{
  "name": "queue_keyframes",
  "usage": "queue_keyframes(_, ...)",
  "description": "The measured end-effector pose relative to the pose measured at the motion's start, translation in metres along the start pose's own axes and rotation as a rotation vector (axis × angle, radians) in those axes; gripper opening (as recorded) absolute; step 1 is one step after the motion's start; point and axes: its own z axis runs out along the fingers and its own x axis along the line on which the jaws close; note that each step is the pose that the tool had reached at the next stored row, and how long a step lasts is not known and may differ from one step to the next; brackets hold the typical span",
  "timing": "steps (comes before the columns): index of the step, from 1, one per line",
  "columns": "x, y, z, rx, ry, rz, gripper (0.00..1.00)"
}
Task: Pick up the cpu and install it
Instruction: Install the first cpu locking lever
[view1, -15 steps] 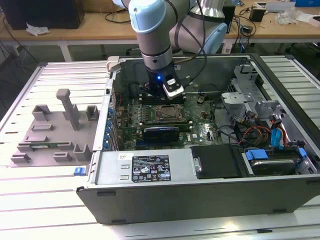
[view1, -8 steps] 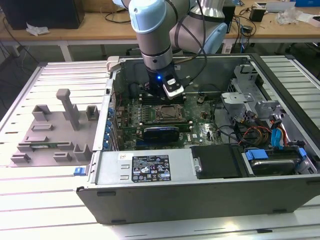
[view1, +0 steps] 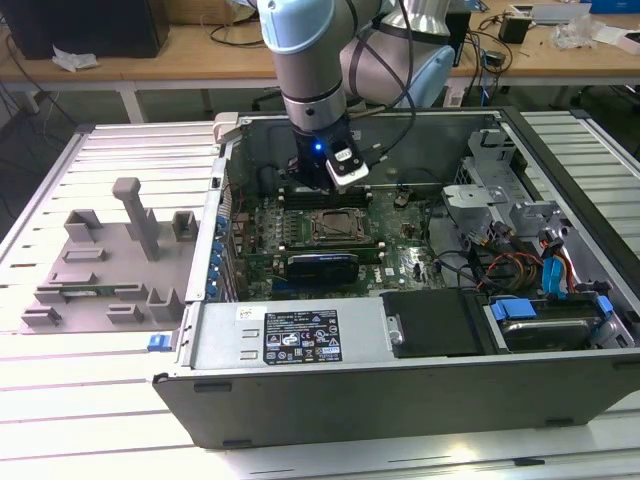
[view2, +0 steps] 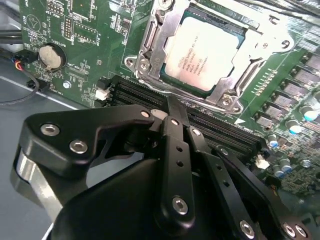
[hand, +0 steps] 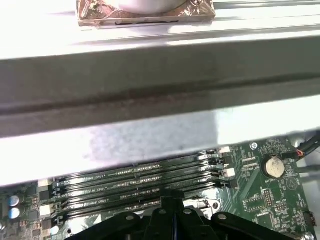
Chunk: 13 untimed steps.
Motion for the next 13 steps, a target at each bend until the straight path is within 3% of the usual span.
queue_keyframes(2,-0.0003,-0.0006,-0.0013,0.0138,0.0083,-0.001,0.11)
queue_keyframes(6,-0.0011,-0.0037,-0.0035,0.0538,0.0301,-0.003,0.11)
queue_keyframes(13,-0.0034,-0.0148,-0.0059,0.1001,0.0639,-0.004,0.11)
